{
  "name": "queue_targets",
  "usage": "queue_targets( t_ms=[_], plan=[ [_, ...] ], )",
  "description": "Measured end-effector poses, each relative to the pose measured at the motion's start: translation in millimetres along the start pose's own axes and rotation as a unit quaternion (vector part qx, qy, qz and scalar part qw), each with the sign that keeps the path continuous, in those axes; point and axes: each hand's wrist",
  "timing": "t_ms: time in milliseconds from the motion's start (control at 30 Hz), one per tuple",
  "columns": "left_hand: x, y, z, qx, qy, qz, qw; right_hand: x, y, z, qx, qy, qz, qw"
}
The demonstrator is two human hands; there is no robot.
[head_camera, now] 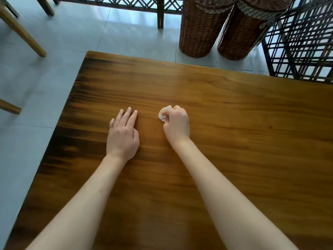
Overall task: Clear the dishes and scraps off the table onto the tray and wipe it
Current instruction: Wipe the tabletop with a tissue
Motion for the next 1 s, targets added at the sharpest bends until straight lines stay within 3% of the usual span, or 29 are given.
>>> queue_targets(
  t_ms=[100,167,367,533,633,767,833,1000],
  plan=[
    [-1.0,-2.3,1.7,0.0,0.001,0.005,1.0,-38.4,2.1,0.0,-0.032,-0.034,-0.136,0.99],
    [-1.5,-2.8,2.2,-0.004,0.0,0.007,1.0,-51.1,16.4,-11.2,-0.022,-0.055,-0.179,0.982],
    [2.1,-6.7,4.5,-0.004,0.01,0.007,1.0,-1.4,-7.0,3.4,-0.024,0.014,0.005,1.0],
    [-0.2,-8.0,5.1,-0.005,0.003,0.011,1.0,-55.6,-12.3,5.0,-0.02,-0.035,-0.131,0.991],
    [-0.6,-6.6,2.9,-0.009,0.007,0.013,1.0,-68.6,17.8,-17.3,-0.028,-0.041,-0.144,0.988],
    [-0.6,-6.5,2.6,-0.013,0.009,0.022,1.0,-18.7,29.3,-16.3,-0.039,0.037,0.032,0.998],
    [-0.7,-6.5,3.0,-0.01,0.014,0.021,1.0,-12.9,13.8,-3.3,-0.032,0.064,0.071,0.995],
    [-1.2,-7.2,4.7,-0.012,0.016,0.02,1.0,-77.1,3.2,6.1,-0.019,0.009,-0.091,0.996]
  ],
)
Point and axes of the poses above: each hand's wrist, its own x-axis towards the middle knuckle, its own z-axis out of the palm, y = z × x, and after that the axes turned 5 degrees about z, right-handed
